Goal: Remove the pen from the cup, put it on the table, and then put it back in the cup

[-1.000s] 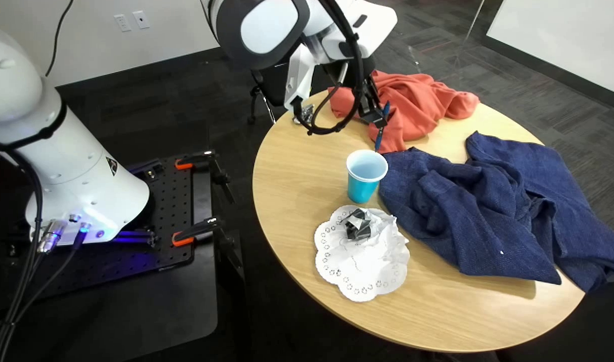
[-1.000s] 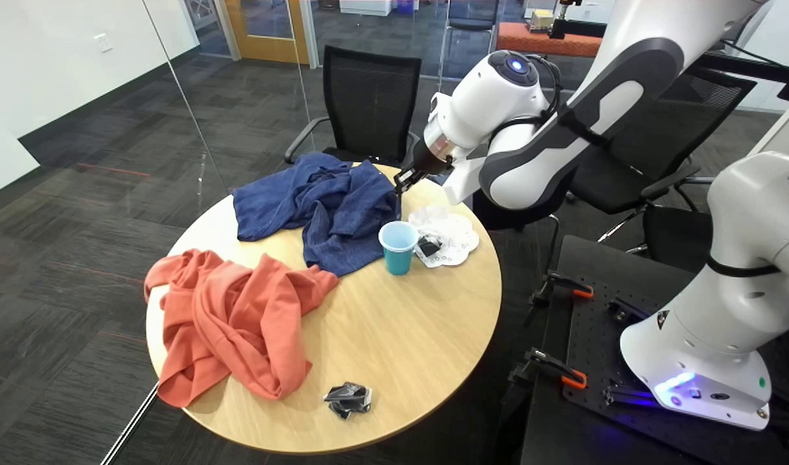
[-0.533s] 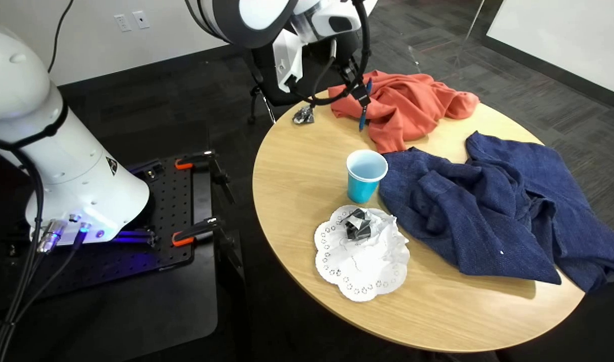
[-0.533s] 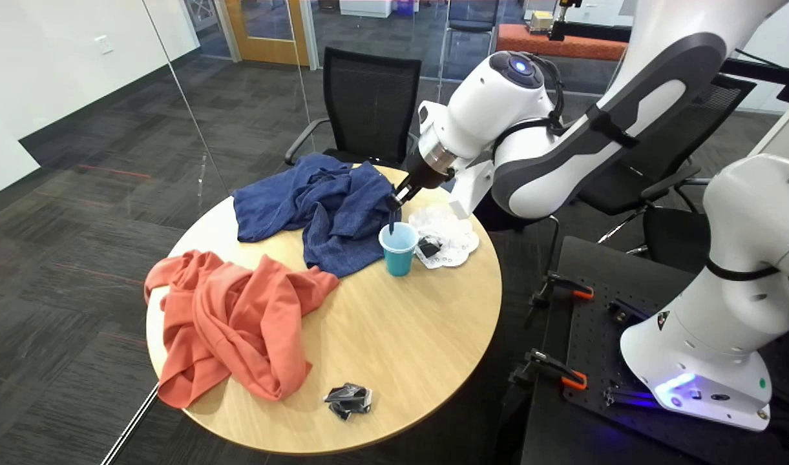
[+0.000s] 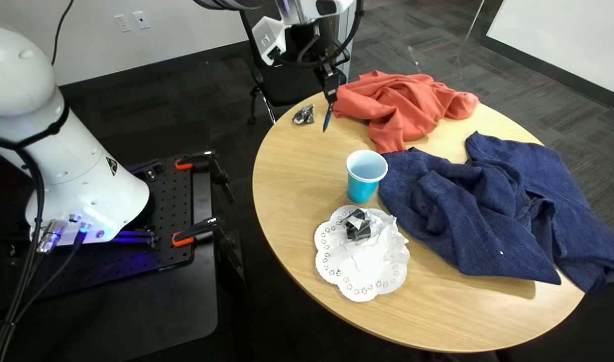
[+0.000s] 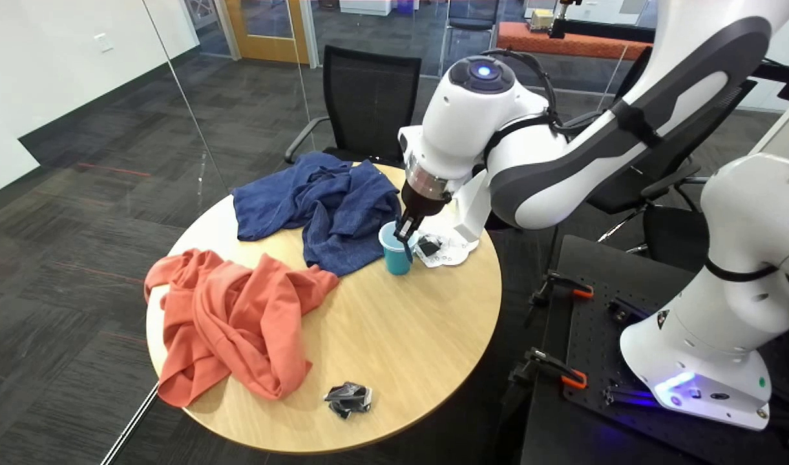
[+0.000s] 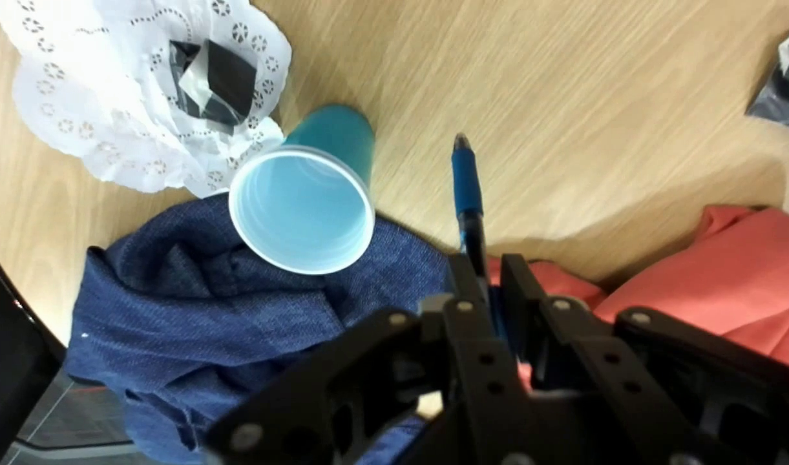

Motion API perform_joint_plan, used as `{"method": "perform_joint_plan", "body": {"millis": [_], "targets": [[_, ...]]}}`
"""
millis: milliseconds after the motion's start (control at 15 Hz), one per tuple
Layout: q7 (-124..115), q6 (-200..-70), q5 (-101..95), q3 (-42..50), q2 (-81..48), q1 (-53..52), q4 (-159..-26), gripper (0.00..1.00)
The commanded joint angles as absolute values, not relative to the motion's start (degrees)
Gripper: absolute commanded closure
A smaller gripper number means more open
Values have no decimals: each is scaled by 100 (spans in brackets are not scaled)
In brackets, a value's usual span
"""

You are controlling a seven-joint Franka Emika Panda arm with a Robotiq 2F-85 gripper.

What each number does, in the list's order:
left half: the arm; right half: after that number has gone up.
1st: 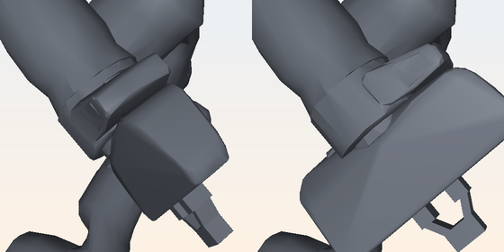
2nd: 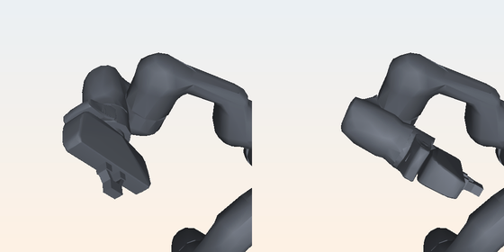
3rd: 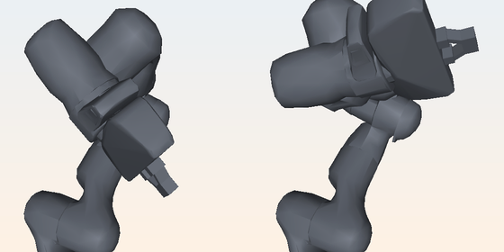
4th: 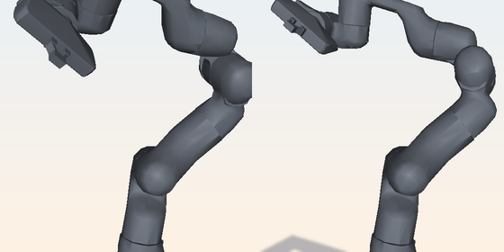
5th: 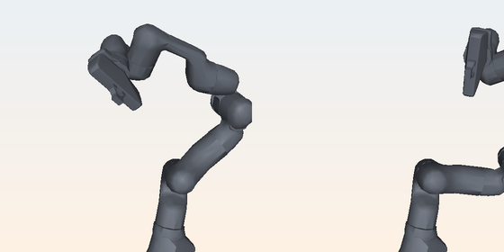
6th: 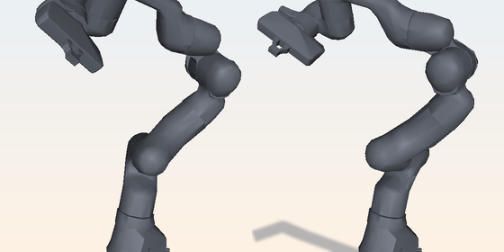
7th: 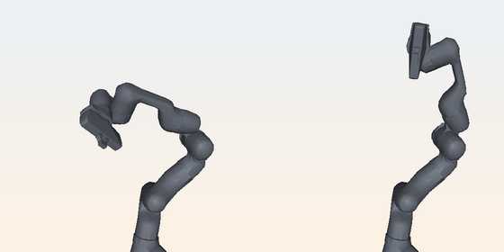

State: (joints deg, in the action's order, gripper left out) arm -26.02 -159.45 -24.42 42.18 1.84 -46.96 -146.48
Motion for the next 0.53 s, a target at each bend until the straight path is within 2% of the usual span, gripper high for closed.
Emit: {"method": "perform_joint_plan", "body": {"millis": [0,267,467], "targets": [[-2178,-15064,-1748,2782,-239,-3680,-14111,96],[-2298,-14525,-1793,1160,-1016,-2178,-13357,96],[-2410,-14389,-2007,758,-1612,-1679,-12855,96]]}}
